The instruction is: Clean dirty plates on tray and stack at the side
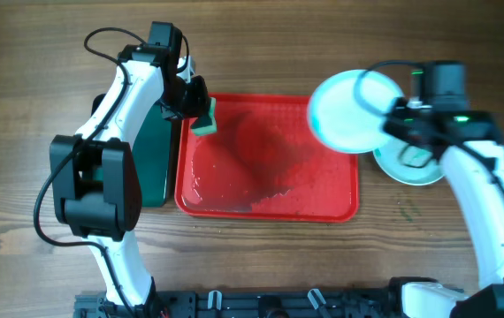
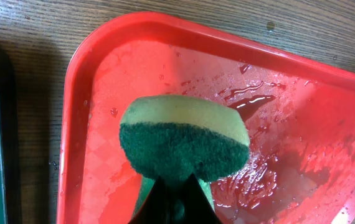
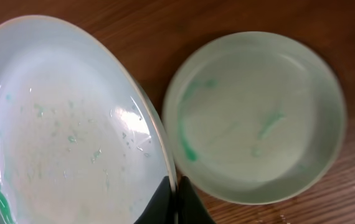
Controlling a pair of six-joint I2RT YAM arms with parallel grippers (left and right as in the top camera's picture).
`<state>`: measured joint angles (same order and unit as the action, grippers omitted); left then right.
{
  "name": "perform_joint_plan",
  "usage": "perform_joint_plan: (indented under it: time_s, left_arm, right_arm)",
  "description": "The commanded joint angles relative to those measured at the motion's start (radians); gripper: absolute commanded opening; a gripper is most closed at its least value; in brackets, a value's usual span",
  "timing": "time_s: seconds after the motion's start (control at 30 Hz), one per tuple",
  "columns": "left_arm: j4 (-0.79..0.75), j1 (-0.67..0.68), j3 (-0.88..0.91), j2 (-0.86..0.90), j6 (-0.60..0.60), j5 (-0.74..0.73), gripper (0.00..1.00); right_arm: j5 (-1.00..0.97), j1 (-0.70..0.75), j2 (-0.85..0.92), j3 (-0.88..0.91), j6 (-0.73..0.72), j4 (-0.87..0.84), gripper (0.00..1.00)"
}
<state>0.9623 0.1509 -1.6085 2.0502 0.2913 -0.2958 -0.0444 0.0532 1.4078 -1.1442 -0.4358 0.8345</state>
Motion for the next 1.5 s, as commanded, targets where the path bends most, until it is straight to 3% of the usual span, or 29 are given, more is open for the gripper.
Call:
perform_joint_plan:
  time_s: [0.0, 0.17, 0.4, 0.43, 0.47, 0.53, 0.57, 0.77, 0.93, 1.03, 1.13, 1.23, 1.27, 1.33, 1.37, 1.43, 1.47]
  left_arm:
    - [0.0, 0.005, -0.013, -0.014, 0.009, 0.01, 0.04]
    - [0.0, 0.005, -0.013, -0.014, 0.009, 0.016, 0.04]
    - [0.005, 0.003, -0.021, -0.023, 0.009, 0.03, 0.04]
    - [0.008, 0.002, -0.026, -0.03, 0.009, 0.034, 0.04]
    - [0.018, 0.0, -0.035, -0.05, 0.009, 0.058, 0.04]
    - [0.049, -0.003, -0.058, -0.101, 0.009, 0.13, 0.04]
    - [0.071, -0.003, -0.066, -0.13, 0.009, 0.178, 0.04]
    - [0.235, -0.005, -0.068, -0.262, 0.009, 0.48, 0.04]
    - [0.267, -0.05, -0.002, -0.249, 0.001, 0.528, 0.04]
    - [0.196, -0.095, 0.08, -0.229, -0.044, 0.539, 0.04]
    - [0.023, -0.145, 0.211, -0.217, -0.139, 0.528, 0.04]
    - [-0.117, -0.173, 0.306, -0.216, -0.158, 0.471, 0.04]
    - [-0.152, -0.177, 0.332, -0.216, -0.157, 0.449, 0.08]
    - [-0.185, -0.178, 0.36, -0.216, -0.157, 0.426, 0.27]
    - [-0.186, -0.178, 0.362, -0.216, -0.157, 0.426, 0.43]
    - [-0.189, -0.178, 0.361, -0.217, -0.156, 0.427, 0.92]
    - [-0.19, -0.178, 0.358, -0.217, -0.151, 0.427, 1.0]
  right_arm:
    - [0.083, 0.177, -0.009, 0.069, 0.016, -0.013, 0.04]
    - [0.078, 0.357, -0.006, 0.237, 0.009, -0.166, 0.04]
    - [0.012, 0.389, -0.003, 0.37, -0.012, -0.311, 0.05]
    - [0.012, 0.389, -0.003, 0.371, -0.009, -0.316, 0.24]
    - [0.012, 0.389, -0.003, 0.37, -0.008, -0.327, 0.56]
    - [0.063, 0.389, -0.004, 0.369, 0.023, -0.352, 0.8]
    - [0.097, 0.389, -0.004, 0.365, 0.044, -0.353, 0.86]
    - [0.4, 0.315, -0.008, 0.253, 0.189, -0.288, 0.92]
    - [0.419, 0.126, -0.007, 0.219, 0.228, -0.257, 0.98]
    - [0.381, 0.023, -0.007, 0.219, 0.23, -0.258, 1.0]
    - [0.326, -0.067, -0.007, 0.219, 0.231, -0.257, 1.0]
    - [0.326, -0.103, -0.007, 0.219, 0.228, -0.257, 1.0]
    - [0.326, -0.106, -0.007, 0.219, 0.226, -0.256, 1.0]
    - [0.326, -0.106, -0.007, 0.219, 0.227, -0.252, 1.0]
    - [0.326, -0.106, -0.007, 0.219, 0.227, -0.25, 1.0]
    - [0.325, -0.106, -0.007, 0.219, 0.236, -0.254, 0.99]
    - [0.326, -0.106, -0.008, 0.218, 0.245, -0.254, 1.0]
